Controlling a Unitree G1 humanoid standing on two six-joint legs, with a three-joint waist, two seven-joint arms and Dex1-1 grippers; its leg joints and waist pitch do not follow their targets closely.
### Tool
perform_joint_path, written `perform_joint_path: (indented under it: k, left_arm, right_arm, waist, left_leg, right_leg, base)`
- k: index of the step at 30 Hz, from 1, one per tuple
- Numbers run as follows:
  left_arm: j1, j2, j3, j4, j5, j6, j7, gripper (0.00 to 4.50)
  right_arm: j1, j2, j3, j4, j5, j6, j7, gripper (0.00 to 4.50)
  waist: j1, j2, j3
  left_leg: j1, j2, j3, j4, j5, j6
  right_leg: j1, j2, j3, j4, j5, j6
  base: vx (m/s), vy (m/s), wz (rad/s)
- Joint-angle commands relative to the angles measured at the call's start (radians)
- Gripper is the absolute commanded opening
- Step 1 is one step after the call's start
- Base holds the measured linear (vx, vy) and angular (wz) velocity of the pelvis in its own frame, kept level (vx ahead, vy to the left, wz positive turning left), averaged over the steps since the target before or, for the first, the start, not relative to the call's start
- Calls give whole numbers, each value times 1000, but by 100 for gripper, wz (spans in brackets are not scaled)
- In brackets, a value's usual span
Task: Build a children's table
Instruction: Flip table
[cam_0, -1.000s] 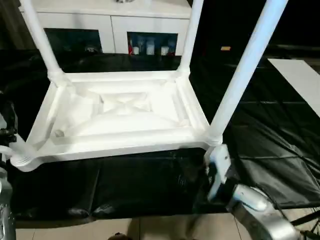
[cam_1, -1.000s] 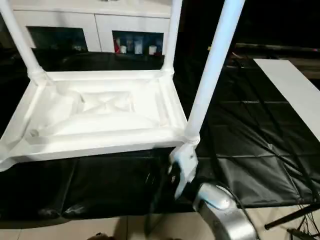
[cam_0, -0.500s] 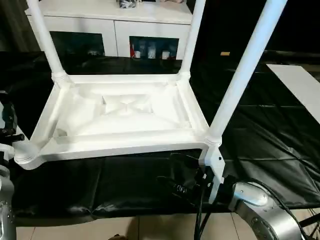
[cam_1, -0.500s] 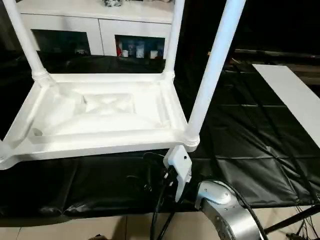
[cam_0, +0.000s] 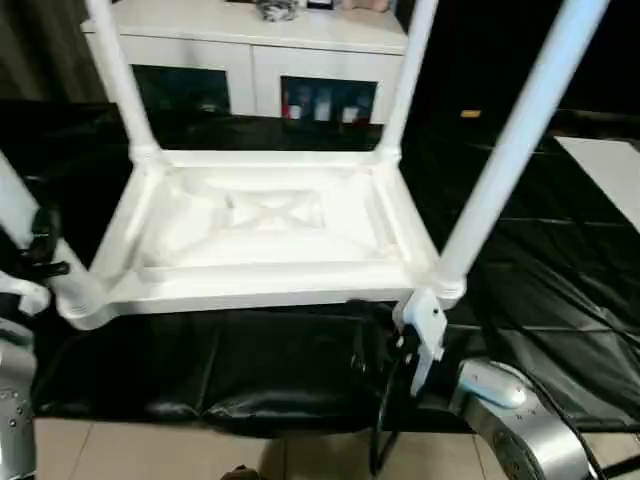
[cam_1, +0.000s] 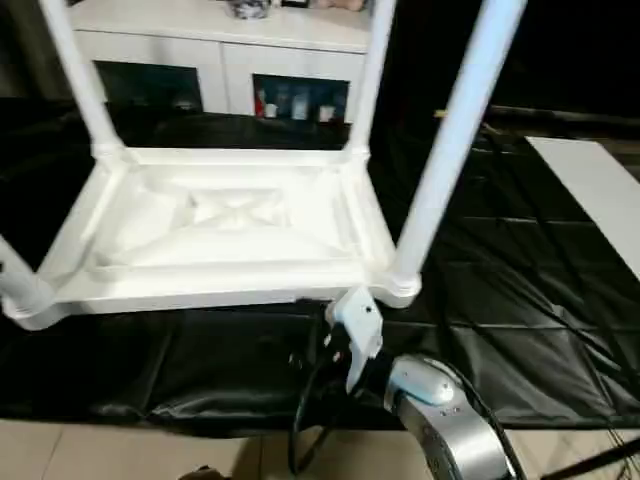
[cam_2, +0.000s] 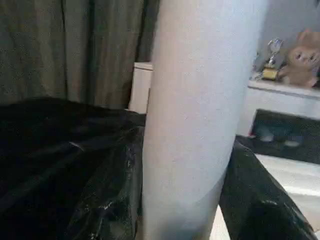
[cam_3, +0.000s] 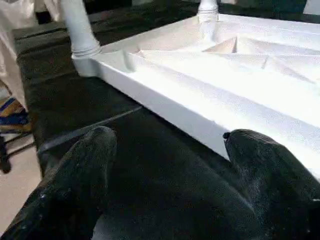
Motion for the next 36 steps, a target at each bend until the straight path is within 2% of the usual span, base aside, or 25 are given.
perform_joint_path:
  k: [1, 3, 5, 6, 7, 8, 10, 11, 12, 17, 22, 27, 28, 29, 32, 33, 35, 36]
  left_arm:
    - [-69, -83, -8, -39, -260, 51, -23, 185]
    - [-88, -108, 4, -35, -298, 70, 1, 186]
    - [-111, -137, 21, -28, -342, 87, 26, 186]
    - [-123, -153, 30, -25, -364, 91, 37, 186]
    - [-126, -157, 33, -25, -370, 94, 39, 186]
    - [-132, -163, 38, -25, -378, 98, 43, 186]
    - [-151, -185, 52, -17, -390, 107, 69, 186]
    - [-151, -185, 47, -16, -379, 112, 67, 186]
    - [-151, -192, 38, -17, -367, 122, 68, 186]
    - [-142, -201, 13, -22, -339, 138, 65, 186]
    - [-137, -195, 6, -25, -338, 155, 87, 186]
    - [-137, -203, 10, -24, -336, 149, 107, 186]
    - [-135, -206, 12, -23, -331, 147, 123, 186]
    - [-133, -209, 13, -23, -327, 146, 131, 186]
    - [-130, -214, 12, -22, -316, 144, 136, 186]
    - [-130, -215, 12, -21, -315, 143, 136, 186]
    - [-130, -216, 11, -20, -307, 141, 142, 186]
    - [-130, -219, 9, -17, -298, 138, 148, 186]
  right_arm:
    - [-6, 0, -18, 13, -11, -7, -17, 391]
    - [-6, 4, -18, 17, -12, -10, -22, 391]
    - [-6, 8, -18, 19, -14, -12, -25, 391]
    - [-5, 10, -18, 18, -14, -12, -26, 391]
    - [-5, 11, -19, 18, -14, -12, -27, 391]
    - [-5, 12, -19, 17, -14, -12, -27, 391]
    - [2, 17, -22, 11, -9, -9, -33, 391]
    - [5, 18, -22, 10, -10, -9, -35, 391]
    - [10, 17, -23, 8, -9, -9, -38, 391]
    - [16, 16, -23, 5, -11, -10, -41, 391]
    - [18, 31, -36, -2, -4, -10, -55, 391]
    - [16, 49, -53, 3, 5, -11, -76, 391]
    - [15, 51, -56, 4, 8, -8, -79, 391]
    - [15, 53, -58, 4, 11, -7, -80, 391]
    - [16, 68, -75, 9, 24, -5, -94, 391]
    - [16, 71, -78, 10, 25, -7, -97, 416]
    - [13, 90, -97, 21, 30, -15, -124, 423]
    - [7, 140, -144, 37, 61, -27, -174, 436]
  waist:
    - [-7, 10, -49]
    - [2, 10, -55]
    - [8, 12, -56]
    - [11, 13, -61]
    - [11, 13, -61]
    - [12, 11, -66]
    - [11, 10, -68]
    - [10, 9, -67]
    - [8, 14, -67]
    - [1, 11, -64]
    - [-16, 10, -58]
    - [-19, 9, -54]
    - [-20, 10, -54]
    - [-21, 6, -55]
    - [-22, 9, -56]
    - [-22, 8, -56]
    - [-22, 8, -57]
    - [-22, 9, -57]
  left_leg:
    - [30, 53, -30, -97, -500, -63]
    - [20, 55, -29, -96, -415, -49]
    - [16, 55, -23, -92, -356, -40]
    - [10, 54, -21, -89, -308, -35]
    - [10, 54, -21, -89, -308, -35]
    - [4, 52, -19, -84, -251, -23]
    - [-5, 51, -19, -81, -222, -13]
    - [-5, 51, -18, -80, -220, -10]
    - [-4, 49, -18, -79, -226, -9]
    - [-1, 52, -20, -82, -261, -14]
    - [0, 50, -21, -86, -318, -29]
    - [2, 50, -23, -86, -359, -38]
    - [2, 50, -24, -86, -360, -41]
    - [0, 50, -24, -86, -357, -39]
    - [1, 50, -24, -86, -351, -38]
    - [0, 49, -24, -85, -346, -36]
    - [1, 50, -23, -86, -340, -37]
    - [0, 49, -24, -86, -334, -37]
  right_leg:
    - [-1, -53, 45, -77, -450, -99]
    - [9, -54, 45, -67, -375, -105]
    - [9, -52, 47, -59, -311, -122]
    - [16, -53, 45, -51, -258, -136]
    - [16, -53, 45, -51, -258, -136]
    - [20, -51, 44, -45, -196, -145]
    - [22, -50, 42, -39, -156, -152]
    - [22, -49, 42, -40, -153, -151]
    - [22, -48, 42, -39, -158, -150]
    - [23, -47, 41, -47, -194, -127]
    - [20, -48, 43, -55, -288, -108]
    - [16, -51, 43, -64, -387, -90]
    - [15, -51, 43, -65, -390, -86]
    - [16, -50, 43, -64, -384, -84]
    - [15, -49, 43, -64, -376, -84]
    - [14, -50, 43, -63, -370, -85]
    - [14, -49, 43, -62, -364, -87]
    - [15, -49, 43, -60, -354, -90]
  base:
    - [0, 0, 0]
    - [0, 0, 0]
    - [0, 0, 0]
    - [0, 0, 0]
    - [0, 0, 0]
    - [0, 0, 0]
    - [0, 0, 0]
    - [0, 0, 0]
    - [0, 0, 0]
    - [0, 0, 0]
    - [0, 0, 0]
    - [0, 0, 0]
    - [0, 0, 0]
    - [0, 0, 0]
    - [0, 0, 0]
    - [0, 0, 0]
    - [0, 0, 0]
    - [0, 0, 0]
